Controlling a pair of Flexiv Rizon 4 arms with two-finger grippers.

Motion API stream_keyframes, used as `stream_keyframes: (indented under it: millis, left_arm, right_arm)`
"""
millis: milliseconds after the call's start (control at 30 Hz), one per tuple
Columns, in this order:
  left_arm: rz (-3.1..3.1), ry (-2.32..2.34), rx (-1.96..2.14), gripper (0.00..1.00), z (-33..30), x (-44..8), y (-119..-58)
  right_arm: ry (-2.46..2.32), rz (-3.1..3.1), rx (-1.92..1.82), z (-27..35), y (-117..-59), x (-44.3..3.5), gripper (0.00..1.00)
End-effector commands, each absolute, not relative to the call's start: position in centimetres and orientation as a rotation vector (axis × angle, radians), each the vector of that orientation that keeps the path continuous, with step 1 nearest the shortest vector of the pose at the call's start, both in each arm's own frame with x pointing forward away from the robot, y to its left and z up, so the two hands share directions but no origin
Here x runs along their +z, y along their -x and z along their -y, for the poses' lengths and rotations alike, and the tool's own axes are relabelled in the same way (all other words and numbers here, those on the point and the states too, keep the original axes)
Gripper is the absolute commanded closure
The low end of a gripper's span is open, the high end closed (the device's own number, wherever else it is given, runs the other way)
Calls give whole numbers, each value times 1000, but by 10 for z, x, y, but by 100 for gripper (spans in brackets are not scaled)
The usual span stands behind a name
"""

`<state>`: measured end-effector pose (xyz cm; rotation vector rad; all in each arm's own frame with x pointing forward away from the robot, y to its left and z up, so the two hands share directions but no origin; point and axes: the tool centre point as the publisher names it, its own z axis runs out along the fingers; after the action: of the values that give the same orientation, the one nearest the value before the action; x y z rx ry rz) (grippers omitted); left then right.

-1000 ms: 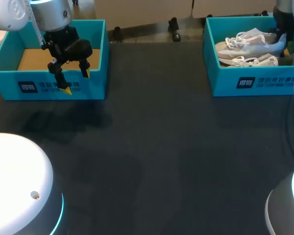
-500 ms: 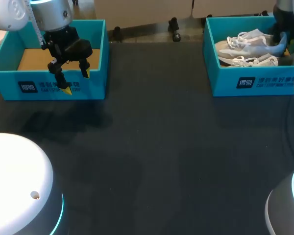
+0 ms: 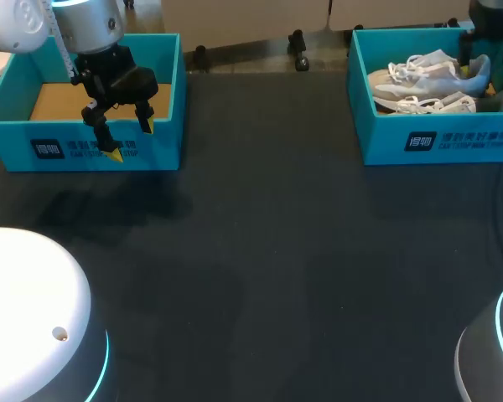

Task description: Take the shoe out of the shoebox, open the shoe tongue, remove and reinsert the insole, then place the shoe into the shoebox

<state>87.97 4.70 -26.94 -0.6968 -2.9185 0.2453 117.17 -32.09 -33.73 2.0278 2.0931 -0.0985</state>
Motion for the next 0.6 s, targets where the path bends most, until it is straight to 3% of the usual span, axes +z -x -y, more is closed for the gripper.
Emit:
stream_keyframes:
  millis: [33, 600]
  left_arm:
    - [2919, 698, 242, 0, -47, -269, -880]
    - [2919, 698, 242, 0, -47, -269, -880]
  right_arm:
    - [-2039, -2104, -71, 318, -1165, -318, 0]
    - [-2113, -2128, -15, 269, -1127, -253, 0]
